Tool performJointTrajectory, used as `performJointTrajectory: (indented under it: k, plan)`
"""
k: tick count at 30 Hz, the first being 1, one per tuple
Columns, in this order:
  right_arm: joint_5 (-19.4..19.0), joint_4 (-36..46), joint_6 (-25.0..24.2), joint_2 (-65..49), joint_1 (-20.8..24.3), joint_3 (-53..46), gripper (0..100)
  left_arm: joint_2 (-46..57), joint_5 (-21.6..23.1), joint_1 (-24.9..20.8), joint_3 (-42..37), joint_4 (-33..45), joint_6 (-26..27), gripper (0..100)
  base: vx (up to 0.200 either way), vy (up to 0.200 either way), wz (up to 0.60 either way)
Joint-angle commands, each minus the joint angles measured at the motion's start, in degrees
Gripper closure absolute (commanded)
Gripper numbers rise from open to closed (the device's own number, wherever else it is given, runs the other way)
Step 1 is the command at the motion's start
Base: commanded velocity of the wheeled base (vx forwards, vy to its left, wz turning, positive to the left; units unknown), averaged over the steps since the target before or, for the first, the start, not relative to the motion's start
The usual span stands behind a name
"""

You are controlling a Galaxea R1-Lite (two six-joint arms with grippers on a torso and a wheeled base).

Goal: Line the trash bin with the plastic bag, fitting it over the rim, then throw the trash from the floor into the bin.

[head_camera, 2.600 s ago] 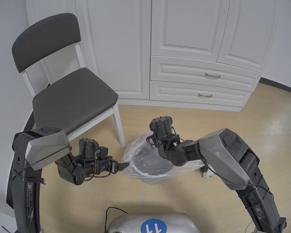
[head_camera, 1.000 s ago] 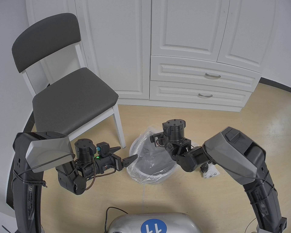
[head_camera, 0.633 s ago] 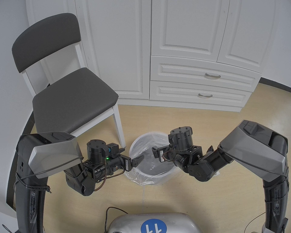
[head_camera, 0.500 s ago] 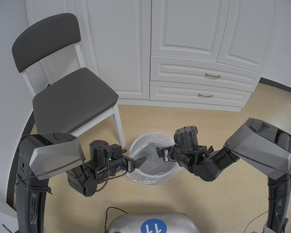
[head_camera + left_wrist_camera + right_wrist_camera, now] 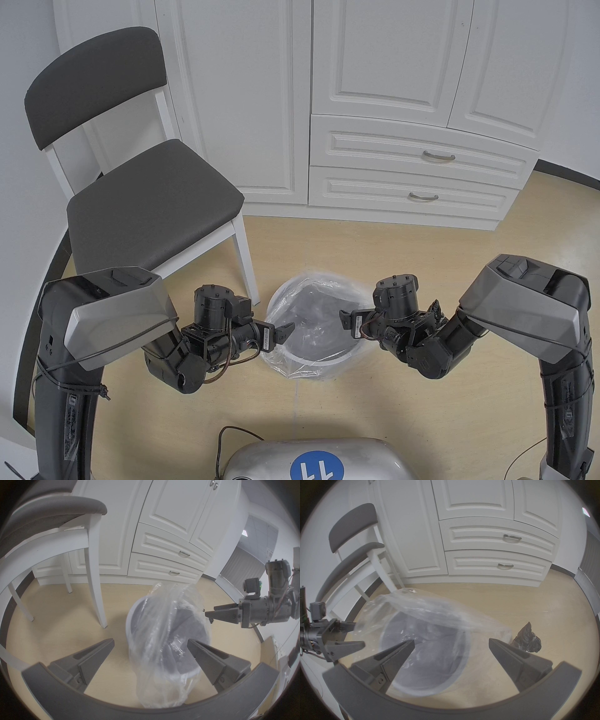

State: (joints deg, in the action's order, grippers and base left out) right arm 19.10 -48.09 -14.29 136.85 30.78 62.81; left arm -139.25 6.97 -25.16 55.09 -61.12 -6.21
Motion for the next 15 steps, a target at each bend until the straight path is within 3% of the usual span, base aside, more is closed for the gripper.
performJointTrajectory:
  k: [1,5,15]
  plan:
    - [0.4,-0.8,0.3,7.1,-3.1,5.0,0,-2.2,-1.7,1.5,4.0,2.3,-0.3,0,0.000,0.000,0.00]
    - [2.1,-0.4,0.2,8.9,-5.3,9.2,0,-3.9,-5.1,2.1,6.7,3.2,-0.5,0,0.000,0.000,0.00]
    - [2.3,-0.7,0.0,10.6,-7.8,13.0,0,-5.4,-7.5,3.7,11.9,5.1,-3.6,0,0.000,0.000,0.00]
